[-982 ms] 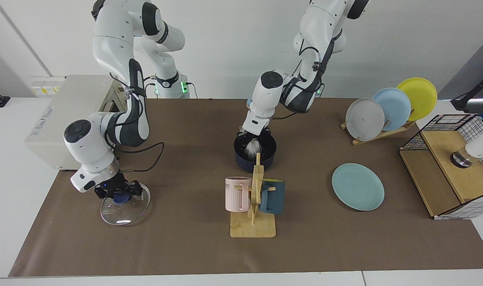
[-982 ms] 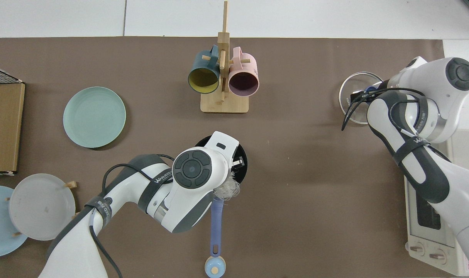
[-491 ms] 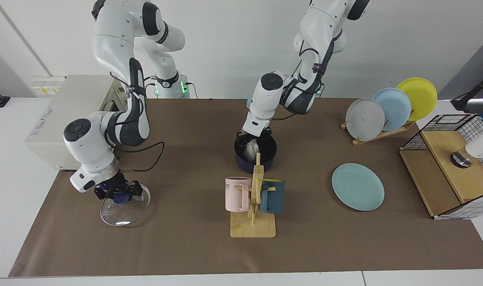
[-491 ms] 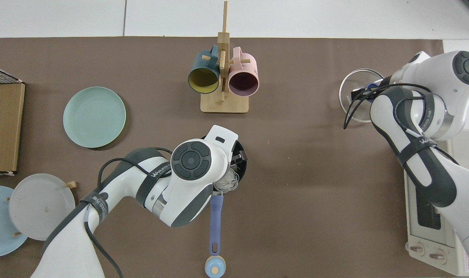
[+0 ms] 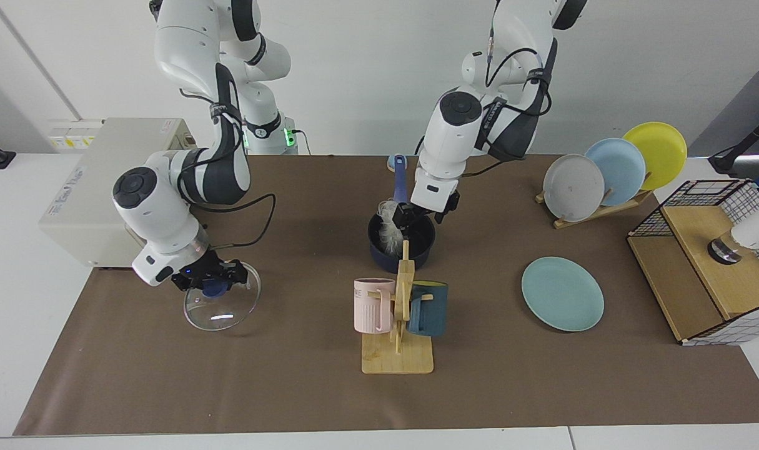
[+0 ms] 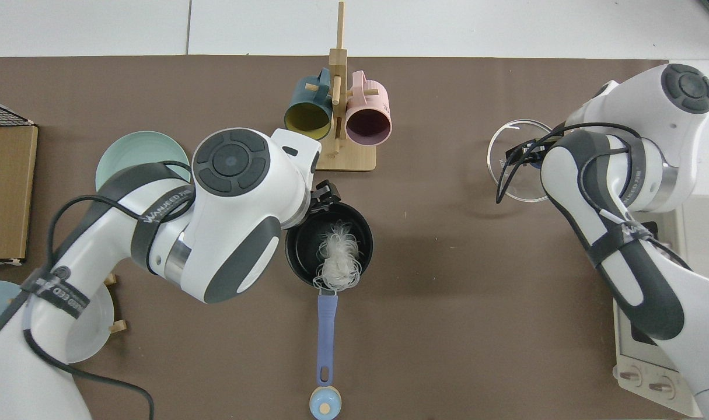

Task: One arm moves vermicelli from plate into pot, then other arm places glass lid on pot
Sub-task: 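Withdraw the left gripper while the right gripper carries the lid toward the pot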

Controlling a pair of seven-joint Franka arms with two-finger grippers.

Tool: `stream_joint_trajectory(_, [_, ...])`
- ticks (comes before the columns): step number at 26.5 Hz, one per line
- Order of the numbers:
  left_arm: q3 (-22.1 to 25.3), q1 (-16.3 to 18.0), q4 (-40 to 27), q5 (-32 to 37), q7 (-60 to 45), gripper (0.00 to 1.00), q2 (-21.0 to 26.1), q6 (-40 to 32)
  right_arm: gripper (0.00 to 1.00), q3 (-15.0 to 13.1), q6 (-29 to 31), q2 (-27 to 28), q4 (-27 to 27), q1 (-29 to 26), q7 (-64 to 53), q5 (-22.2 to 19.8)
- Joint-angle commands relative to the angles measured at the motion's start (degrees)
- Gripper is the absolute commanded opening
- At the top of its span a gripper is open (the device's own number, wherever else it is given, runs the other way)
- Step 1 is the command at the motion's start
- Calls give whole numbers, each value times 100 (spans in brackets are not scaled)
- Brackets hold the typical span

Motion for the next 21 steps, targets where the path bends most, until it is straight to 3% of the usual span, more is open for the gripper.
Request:
stream_joint_trajectory(1, [150, 104, 684, 91, 388, 100, -31, -914, 0, -14, -267, -317, -59, 531, 968, -193])
stream_joint_trajectory(6, [685, 148, 817, 13, 1108, 100, -539, -1459, 0, -23, -425, -431, -103, 1216, 1988, -308])
stream_joint_trajectory(13, [2083, 122, 756, -822, 2909, 100, -1524, -2417, 0, 12, -540, -624, -182, 1867, 2859, -431])
stream_joint_trajectory(21, [3173, 122, 720, -875, 4501, 100, -1867, -3025, 0, 4, -918, -817, -288, 2377, 3570, -440])
